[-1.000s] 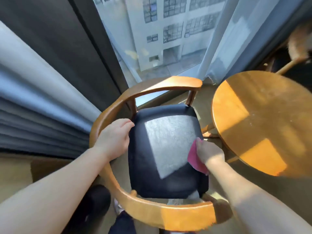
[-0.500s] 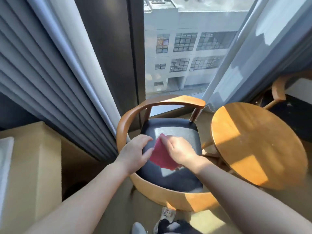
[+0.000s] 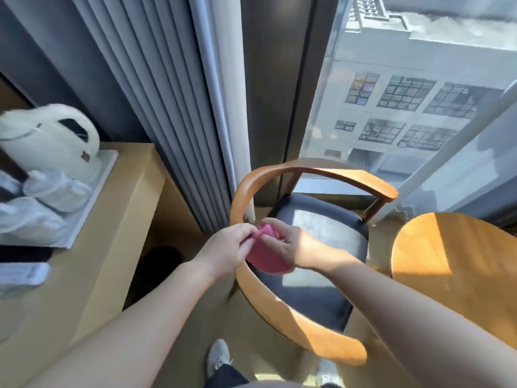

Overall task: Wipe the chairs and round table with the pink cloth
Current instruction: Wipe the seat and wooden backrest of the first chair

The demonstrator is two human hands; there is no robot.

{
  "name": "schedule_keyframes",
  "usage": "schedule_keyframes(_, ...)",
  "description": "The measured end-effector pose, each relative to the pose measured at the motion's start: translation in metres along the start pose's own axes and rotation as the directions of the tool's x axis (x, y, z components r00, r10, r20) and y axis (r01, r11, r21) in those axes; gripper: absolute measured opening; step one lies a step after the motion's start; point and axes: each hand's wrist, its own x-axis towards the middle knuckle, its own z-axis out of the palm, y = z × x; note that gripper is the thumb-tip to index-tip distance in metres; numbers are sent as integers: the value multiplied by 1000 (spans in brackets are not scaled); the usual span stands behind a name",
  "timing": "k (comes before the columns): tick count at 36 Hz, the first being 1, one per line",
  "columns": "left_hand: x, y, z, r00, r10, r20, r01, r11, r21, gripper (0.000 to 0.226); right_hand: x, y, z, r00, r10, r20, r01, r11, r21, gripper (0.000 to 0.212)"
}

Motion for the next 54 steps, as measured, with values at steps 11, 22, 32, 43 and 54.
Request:
schedule_keyframes(11,-60,66,112,902,-362,-235,364,931,-37,13,-60,71,-51,911,-47,410,134,973,-185,23)
schedule_keyframes(22,-110,92,209,847,-501,-180,481,865,-143,20,-109,116,-39,859,-7,513,287,835,-469,14)
schedule_keyframes(32,-137,102,285,818,-549,-170,493,823,-281,24,-156,153,-28,876,89,474,252,753,-608,18)
schedule_keyframes(43,-120,70,344,678,-698,-230,609,708,-358,25,-102,207,10,878,219,425,194,649,-735,24)
schedule_keyframes(54,-142,65,360,552,-792,-262,685,610,-399,30,-148,240,74,924,94,370,175,756,-631,94)
